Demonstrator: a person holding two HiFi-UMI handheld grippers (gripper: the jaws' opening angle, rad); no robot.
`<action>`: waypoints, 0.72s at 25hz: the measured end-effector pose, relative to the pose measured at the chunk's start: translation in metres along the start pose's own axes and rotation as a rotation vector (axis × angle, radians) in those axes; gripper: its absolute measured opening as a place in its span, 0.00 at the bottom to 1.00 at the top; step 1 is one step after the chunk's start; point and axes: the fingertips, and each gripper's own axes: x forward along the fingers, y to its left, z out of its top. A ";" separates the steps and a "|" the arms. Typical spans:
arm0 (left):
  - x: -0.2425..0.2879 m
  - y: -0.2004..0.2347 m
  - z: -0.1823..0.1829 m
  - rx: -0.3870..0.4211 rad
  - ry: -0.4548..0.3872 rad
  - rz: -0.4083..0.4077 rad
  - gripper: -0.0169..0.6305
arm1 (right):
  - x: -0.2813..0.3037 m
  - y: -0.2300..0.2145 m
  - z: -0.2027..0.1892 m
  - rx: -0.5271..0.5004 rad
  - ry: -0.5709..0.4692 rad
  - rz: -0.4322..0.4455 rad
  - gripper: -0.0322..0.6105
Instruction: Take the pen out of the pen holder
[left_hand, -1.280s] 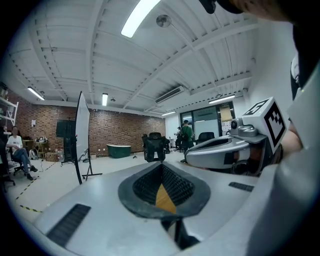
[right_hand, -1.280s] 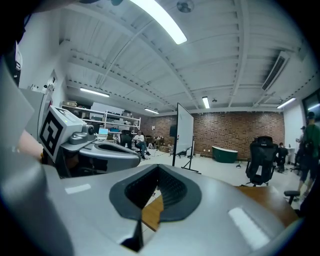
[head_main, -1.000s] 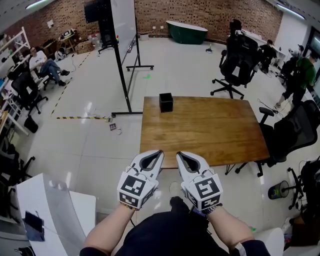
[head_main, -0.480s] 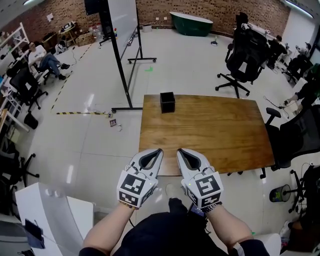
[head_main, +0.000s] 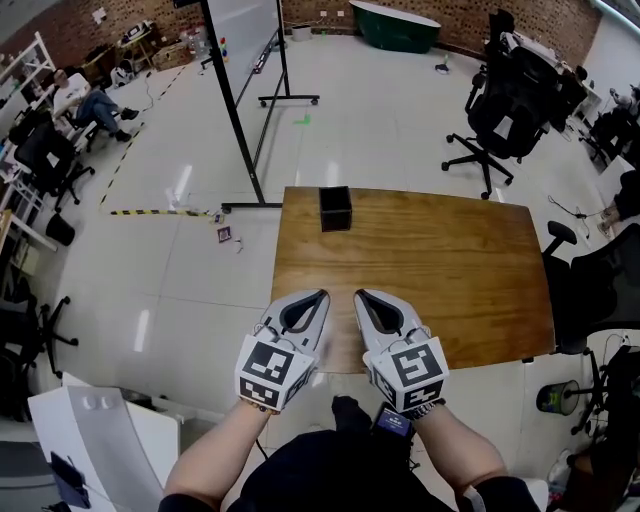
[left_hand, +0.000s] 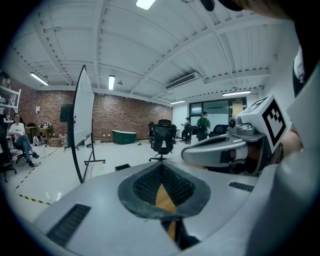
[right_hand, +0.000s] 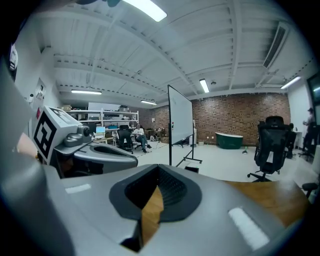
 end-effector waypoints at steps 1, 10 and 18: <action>0.008 0.004 0.000 -0.003 0.005 0.003 0.03 | 0.006 -0.008 0.000 0.005 0.002 0.000 0.05; 0.074 0.045 -0.015 -0.048 0.049 0.025 0.03 | 0.070 -0.064 -0.016 0.037 0.042 0.009 0.10; 0.124 0.082 -0.033 -0.095 0.088 0.052 0.03 | 0.130 -0.104 -0.033 0.046 0.092 0.018 0.14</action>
